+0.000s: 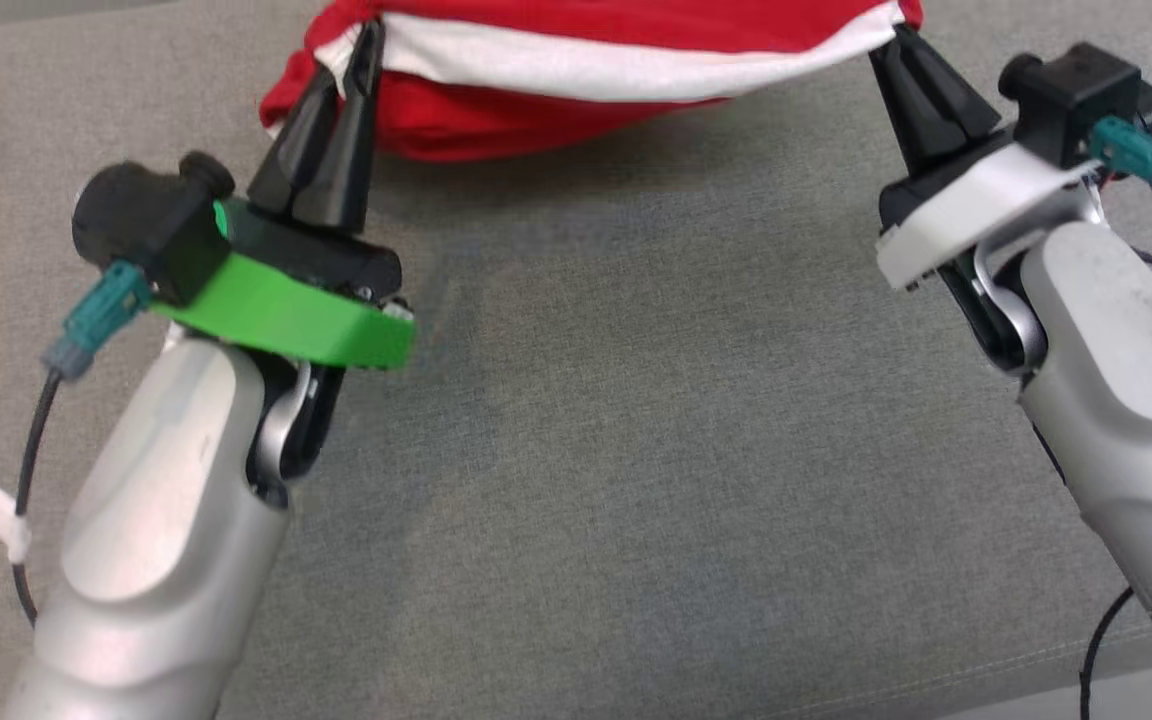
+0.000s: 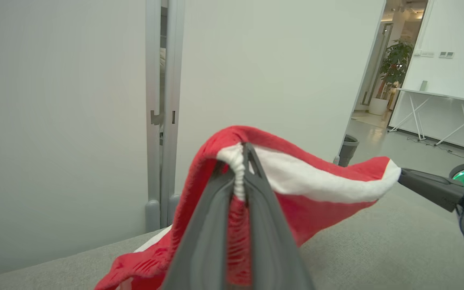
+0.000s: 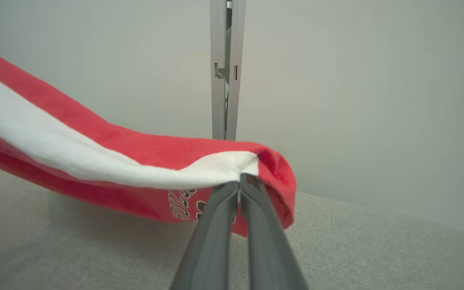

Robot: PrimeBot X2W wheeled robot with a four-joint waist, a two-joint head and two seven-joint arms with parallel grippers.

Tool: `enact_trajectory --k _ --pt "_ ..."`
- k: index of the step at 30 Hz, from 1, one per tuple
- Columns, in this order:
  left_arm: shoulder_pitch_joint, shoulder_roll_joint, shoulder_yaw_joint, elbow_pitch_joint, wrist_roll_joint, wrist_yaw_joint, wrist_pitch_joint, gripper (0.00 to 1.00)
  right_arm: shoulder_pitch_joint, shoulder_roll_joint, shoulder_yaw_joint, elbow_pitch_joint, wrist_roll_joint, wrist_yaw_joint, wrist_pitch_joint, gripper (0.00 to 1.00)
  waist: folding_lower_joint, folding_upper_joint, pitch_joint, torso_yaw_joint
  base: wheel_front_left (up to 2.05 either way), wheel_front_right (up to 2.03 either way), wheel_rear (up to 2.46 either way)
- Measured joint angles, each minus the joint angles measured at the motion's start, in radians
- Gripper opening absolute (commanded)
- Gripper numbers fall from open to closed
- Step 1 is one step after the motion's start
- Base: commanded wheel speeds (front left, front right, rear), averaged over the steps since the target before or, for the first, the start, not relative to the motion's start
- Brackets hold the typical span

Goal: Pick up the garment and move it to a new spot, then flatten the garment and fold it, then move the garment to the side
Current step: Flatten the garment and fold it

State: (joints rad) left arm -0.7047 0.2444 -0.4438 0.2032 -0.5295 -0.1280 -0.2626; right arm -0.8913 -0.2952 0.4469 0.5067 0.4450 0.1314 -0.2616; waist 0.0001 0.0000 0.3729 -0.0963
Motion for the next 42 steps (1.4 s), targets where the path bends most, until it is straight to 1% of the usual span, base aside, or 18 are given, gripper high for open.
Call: enact_trajectory --k 3,6,9,12,16,18,20,21,23,25,28,30,32,36,42 --pt "0.110 -0.011 0.026 -0.077 0.007 0.000 0.000 0.00 0.090 -0.020 -0.030 -0.084 -0.007 0.000 0.000 0.00 0.0000 0.0000 -0.038 -0.001 0.00 0.00 0.00" --pt "0.226 -0.019 0.029 -0.142 0.019 0.000 -0.001 0.00 0.194 -0.038 -0.064 -0.177 -0.020 0.000 0.007 0.00 0.0000 0.0000 -0.079 -0.003 0.00 0.00 0.00" --pt "0.323 -0.025 0.025 -0.215 0.039 0.009 -0.001 0.00 0.311 -0.054 -0.124 -0.305 -0.024 0.000 0.055 0.00 -0.0001 0.0000 -0.122 -0.004 0.00 0.00 0.00" --pt "0.429 -0.026 0.022 -0.289 0.049 0.030 -0.001 0.00 0.445 -0.067 -0.203 -0.463 -0.060 0.000 0.132 0.00 -0.0001 0.0000 -0.164 -0.005 0.00 0.00 0.00" --pt "0.550 -0.024 0.025 -0.365 0.045 0.068 -0.001 0.00 0.604 -0.043 -0.277 -0.670 -0.094 0.000 0.242 0.00 -0.0001 0.0000 -0.199 -0.002 0.00 0.00 0.00" --pt "0.595 -0.029 0.024 -0.388 0.033 0.080 -0.001 0.00 0.664 -0.028 -0.298 -0.748 -0.113 0.000 0.290 0.00 -0.0002 0.0000 -0.204 0.005 0.00 0.00 0.00" --pt "0.629 -0.039 0.017 -0.397 0.025 0.093 -0.001 0.00 0.703 -0.005 -0.313 -0.798 -0.112 0.000 0.327 0.00 -0.0001 0.0000 -0.205 0.015 0.00 0.00 0.00" --pt "0.641 -0.045 0.012 -0.397 0.015 0.095 0.003 0.00 0.715 -0.004 -0.321 -0.812 -0.122 0.000 0.346 0.00 -0.0002 0.0000 -0.203 0.021 0.00 0.00 0.00" --pt "0.652 -0.053 -0.005 -0.387 0.011 0.098 0.010 0.00 0.721 -0.016 -0.333 -0.818 -0.152 0.000 0.374 0.00 -0.0002 0.0000 -0.197 0.034 0.00 0.00 0.00" --pt "0.653 -0.072 -0.017 -0.370 -0.002 0.099 0.017 0.00 0.717 -0.015 -0.326 -0.811 -0.155 0.000 0.401 0.00 -0.0001 0.0000 -0.185 0.050 0.00 0.00 0.00" --pt "0.653 -0.098 -0.026 -0.334 -0.021 0.110 0.034 0.00 0.680 -0.031 -0.308 -0.770 -0.160 0.000 0.427 0.00 -0.0002 0.0000 -0.165 0.074 0.00 0.00 0.00" --pt "0.652 -0.116 -0.037 -0.304 -0.045 0.109 0.052 0.00 0.637 -0.048 -0.289 -0.731 -0.162 0.000 0.443 0.00 -0.0002 0.0000 -0.152 0.090 0.00 0.00 0.00" --pt "0.648 -0.138 -0.042 -0.267 -0.087 0.105 0.068 0.00 0.581 -0.064 -0.262 -0.680 -0.154 0.000 0.463 0.00 -0.0001 0.0000 -0.136 0.107 0.00 0.00 0.00" --pt "0.598 -0.163 -0.045 -0.190 -0.130 0.101 0.077 0.00 0.453 -0.098 -0.203 -0.557 -0.135 0.000 0.488 0.00 -0.0001 0.0000 -0.104 0.140 0.00 0.00 0.00" --pt "0.482 -0.188 -0.055 -0.058 -0.216 0.093 0.078 0.00 0.259 -0.108 -0.104 -0.345 -0.083 0.000 0.500 0.00 -0.0001 0.0000 -0.058 0.193 0.00 0.00 0.00"
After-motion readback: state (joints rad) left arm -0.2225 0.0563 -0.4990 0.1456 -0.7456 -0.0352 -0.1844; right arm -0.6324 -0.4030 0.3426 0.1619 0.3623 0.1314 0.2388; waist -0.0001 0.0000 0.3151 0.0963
